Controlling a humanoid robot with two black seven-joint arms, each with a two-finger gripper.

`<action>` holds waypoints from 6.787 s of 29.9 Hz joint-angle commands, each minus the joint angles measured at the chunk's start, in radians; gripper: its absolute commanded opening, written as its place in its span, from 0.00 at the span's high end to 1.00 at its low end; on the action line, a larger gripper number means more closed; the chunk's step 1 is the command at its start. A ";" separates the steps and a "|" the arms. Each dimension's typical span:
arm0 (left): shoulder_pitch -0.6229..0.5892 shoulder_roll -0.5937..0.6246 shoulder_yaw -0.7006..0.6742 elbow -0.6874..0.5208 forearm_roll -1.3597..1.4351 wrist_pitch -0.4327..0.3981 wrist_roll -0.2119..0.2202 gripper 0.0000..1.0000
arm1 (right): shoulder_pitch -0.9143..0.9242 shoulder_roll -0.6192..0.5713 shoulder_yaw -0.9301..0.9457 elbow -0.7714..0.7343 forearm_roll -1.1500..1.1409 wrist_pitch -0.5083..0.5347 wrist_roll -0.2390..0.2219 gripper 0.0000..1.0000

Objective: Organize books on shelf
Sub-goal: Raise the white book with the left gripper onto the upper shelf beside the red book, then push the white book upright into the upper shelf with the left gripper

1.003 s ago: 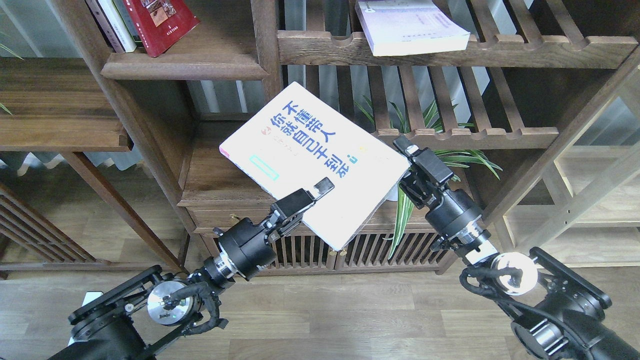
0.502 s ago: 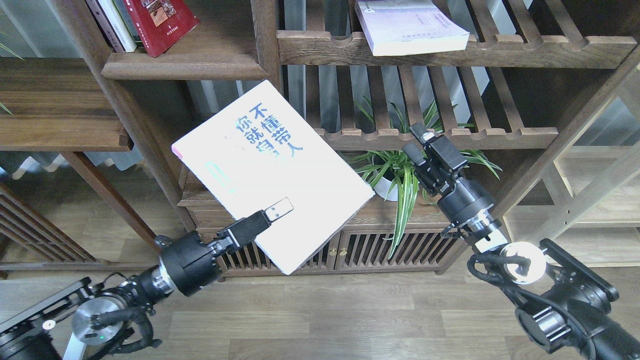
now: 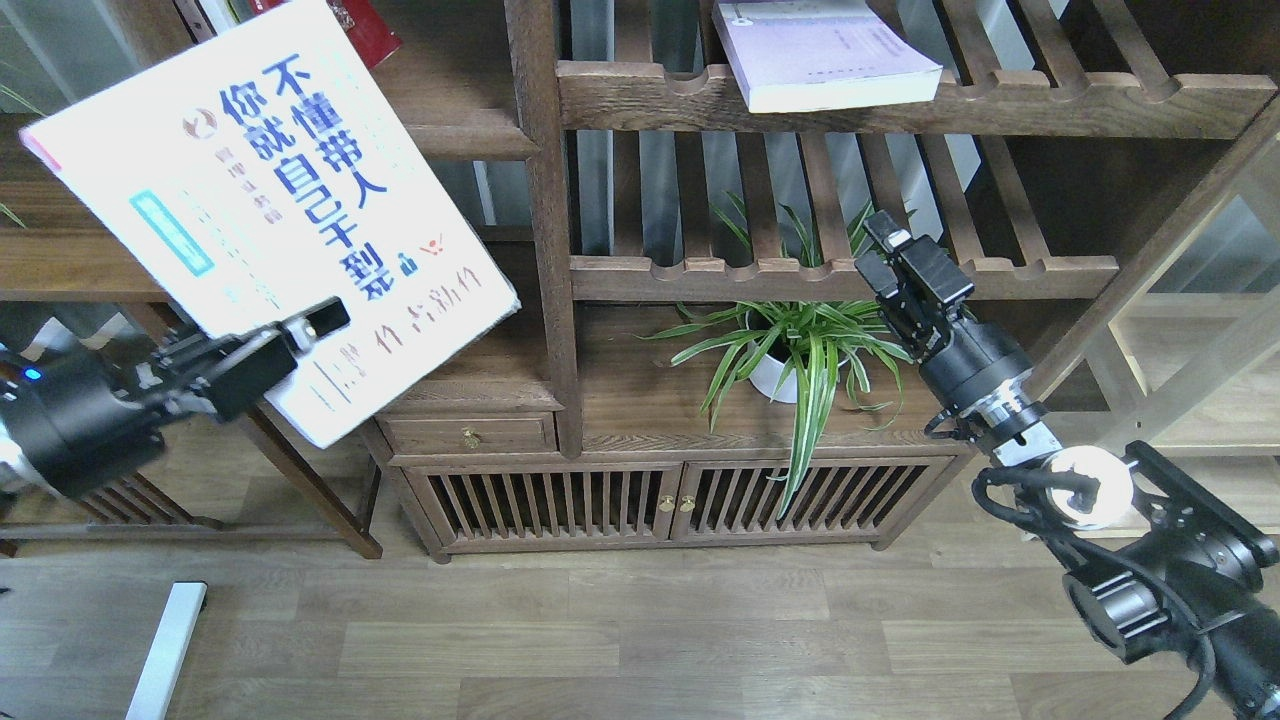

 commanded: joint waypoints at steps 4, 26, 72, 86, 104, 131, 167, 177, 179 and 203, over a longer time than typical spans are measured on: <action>0.001 0.130 -0.210 -0.002 -0.015 0.000 0.086 1.00 | -0.005 -0.058 -0.002 -0.004 -0.007 0.000 -0.001 0.19; -0.212 0.087 -0.354 0.056 -0.029 0.000 0.391 1.00 | 0.001 -0.080 -0.002 -0.005 -0.004 0.000 -0.001 0.16; -0.691 -0.601 -0.219 0.374 0.598 0.502 0.391 1.00 | -0.022 -0.066 0.001 -0.005 0.003 0.000 0.011 0.16; -0.777 -0.690 -0.129 0.478 0.675 0.726 0.391 0.99 | -0.036 -0.078 0.062 -0.004 0.005 0.000 0.010 0.16; -0.875 -0.761 -0.079 0.711 0.663 0.734 0.391 0.96 | -0.045 -0.093 0.086 -0.002 0.005 0.000 0.010 0.16; -0.998 -0.747 0.017 0.973 0.623 0.530 0.391 0.97 | -0.094 -0.092 0.123 -0.001 0.005 0.000 0.010 0.16; -1.009 -0.750 0.143 1.070 0.554 0.522 0.180 0.75 | -0.117 -0.093 0.123 -0.001 0.006 0.000 0.008 0.16; -1.012 -0.749 0.174 1.070 0.552 0.522 0.146 0.66 | -0.119 -0.093 0.123 -0.001 0.005 0.000 0.007 0.16; -1.013 -0.752 0.175 1.070 0.552 0.522 0.146 0.65 | -0.119 -0.095 0.123 -0.001 0.005 0.000 0.007 0.16; -1.078 -0.716 0.158 1.041 0.546 0.533 0.175 0.67 | -0.127 -0.109 0.117 0.001 0.005 0.000 0.002 0.17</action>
